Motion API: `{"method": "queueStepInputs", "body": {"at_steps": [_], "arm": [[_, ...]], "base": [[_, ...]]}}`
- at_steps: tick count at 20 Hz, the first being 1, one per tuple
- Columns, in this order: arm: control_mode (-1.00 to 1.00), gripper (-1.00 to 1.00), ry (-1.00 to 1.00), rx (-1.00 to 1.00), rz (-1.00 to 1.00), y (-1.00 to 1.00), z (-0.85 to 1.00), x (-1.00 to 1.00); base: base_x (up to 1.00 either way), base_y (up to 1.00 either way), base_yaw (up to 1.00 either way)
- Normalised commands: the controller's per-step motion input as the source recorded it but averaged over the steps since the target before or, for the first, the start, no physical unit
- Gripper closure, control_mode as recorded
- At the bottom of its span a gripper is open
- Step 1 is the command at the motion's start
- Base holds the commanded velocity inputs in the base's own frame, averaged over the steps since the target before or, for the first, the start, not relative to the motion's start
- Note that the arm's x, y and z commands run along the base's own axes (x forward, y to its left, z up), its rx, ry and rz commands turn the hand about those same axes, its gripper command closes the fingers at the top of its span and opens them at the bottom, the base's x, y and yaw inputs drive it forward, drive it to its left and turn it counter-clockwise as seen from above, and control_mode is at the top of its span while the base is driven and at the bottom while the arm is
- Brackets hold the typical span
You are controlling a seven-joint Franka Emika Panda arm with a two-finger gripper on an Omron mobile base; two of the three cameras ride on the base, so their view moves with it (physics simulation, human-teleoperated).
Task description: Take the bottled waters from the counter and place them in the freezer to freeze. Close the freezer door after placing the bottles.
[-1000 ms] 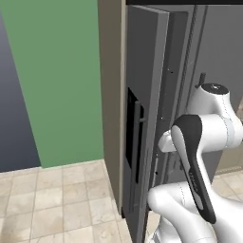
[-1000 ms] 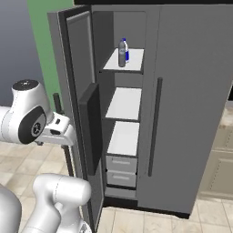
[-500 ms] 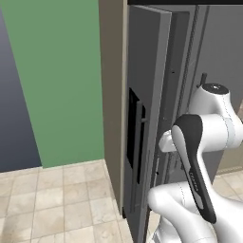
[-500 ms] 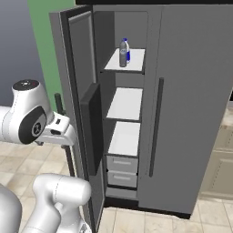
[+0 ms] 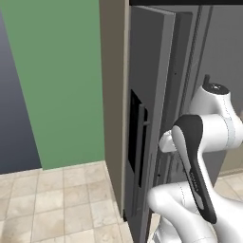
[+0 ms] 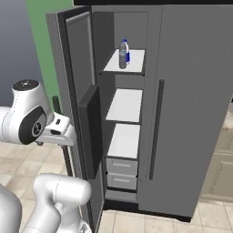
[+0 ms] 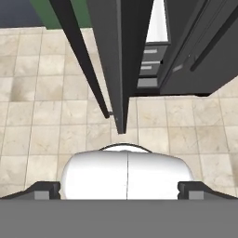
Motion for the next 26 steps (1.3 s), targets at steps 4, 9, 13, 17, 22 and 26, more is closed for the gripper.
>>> {"method": "queueStepInputs", "body": {"at_steps": [4, 9, 13, 17, 22, 26], "arm": [[1.0, -1.0, 0.0, 0.0, 0.0, 0.0, 0.0, 0.0], [1.0, -1.0, 0.0, 0.0, 0.0, 0.0, 0.0, 0.0], [1.0, -1.0, 0.0, 0.0, 0.0, 0.0, 0.0, 0.0], [-1.0, -1.0, 0.0, 0.0, 0.0, 0.1, 0.0, 0.02], [-1.0, -1.0, -0.06, 0.0, -0.11, 0.2, 0.0, 0.0], [-1.0, -1.0, -0.14, -0.02, -0.31, 0.58, 0.0, 0.1]], "base": [[0.37, 0.12, 0.0], [0.33, 0.11, 0.0], [0.22, 0.12, 0.0], [0.07, 0.08, 0.0], [0.0, 0.0, 0.0], [0.0, 0.0, 0.0]]}}
